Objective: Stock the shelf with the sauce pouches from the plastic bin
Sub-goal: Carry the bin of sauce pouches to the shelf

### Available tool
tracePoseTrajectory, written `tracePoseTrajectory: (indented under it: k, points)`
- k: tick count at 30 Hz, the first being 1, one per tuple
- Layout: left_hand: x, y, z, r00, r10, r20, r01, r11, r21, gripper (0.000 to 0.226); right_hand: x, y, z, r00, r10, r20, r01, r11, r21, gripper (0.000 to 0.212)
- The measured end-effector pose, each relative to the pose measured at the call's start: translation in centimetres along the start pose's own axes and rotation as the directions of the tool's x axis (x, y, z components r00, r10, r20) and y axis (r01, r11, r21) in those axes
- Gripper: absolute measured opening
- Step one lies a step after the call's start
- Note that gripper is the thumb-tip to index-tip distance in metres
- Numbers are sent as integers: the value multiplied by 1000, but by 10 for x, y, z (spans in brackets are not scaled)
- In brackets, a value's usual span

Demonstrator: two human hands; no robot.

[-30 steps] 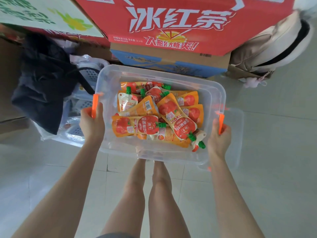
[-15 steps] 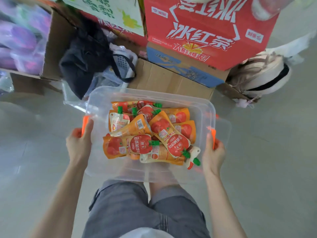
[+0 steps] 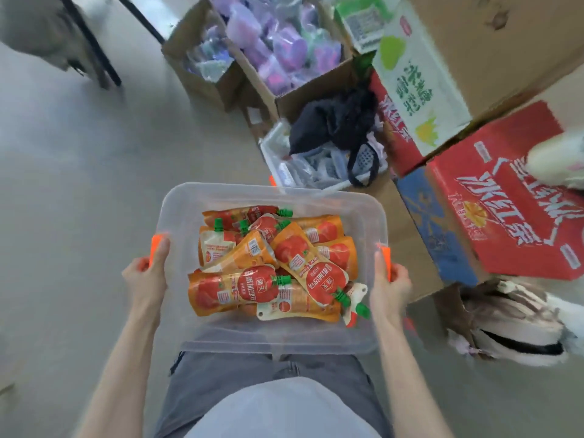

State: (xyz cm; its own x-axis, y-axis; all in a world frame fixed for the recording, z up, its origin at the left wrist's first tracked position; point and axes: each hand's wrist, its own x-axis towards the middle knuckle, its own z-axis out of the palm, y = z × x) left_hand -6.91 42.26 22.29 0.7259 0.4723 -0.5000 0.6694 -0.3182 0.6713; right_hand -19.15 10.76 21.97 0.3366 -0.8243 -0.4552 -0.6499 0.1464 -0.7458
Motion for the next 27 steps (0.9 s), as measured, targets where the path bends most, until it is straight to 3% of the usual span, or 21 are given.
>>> tracePoseTrajectory:
  k: [7, 16, 21, 27]
  points:
    - [34, -55, -111, 953, -210, -218, 160, 960, -229, 56, -67, -62, 101, 948, -201, 247, 234, 966, -108, 34]
    - [102, -104, -251, 857, -395, -332, 230, 869, -438, 59, -179, -93, 256, 845, -253, 472, 365, 917, -161, 39]
    - [123, -127, -305, 765, -516, -386, 268, 799, -538, 61, -234, -115, 331, 755, -275, 595, 458, 871, -179, 46]
    - [156, -140, -349, 645, -639, -420, 252, 696, -672, 61, -296, -151, 424, 633, -308, 710, 588, 787, -184, 36]
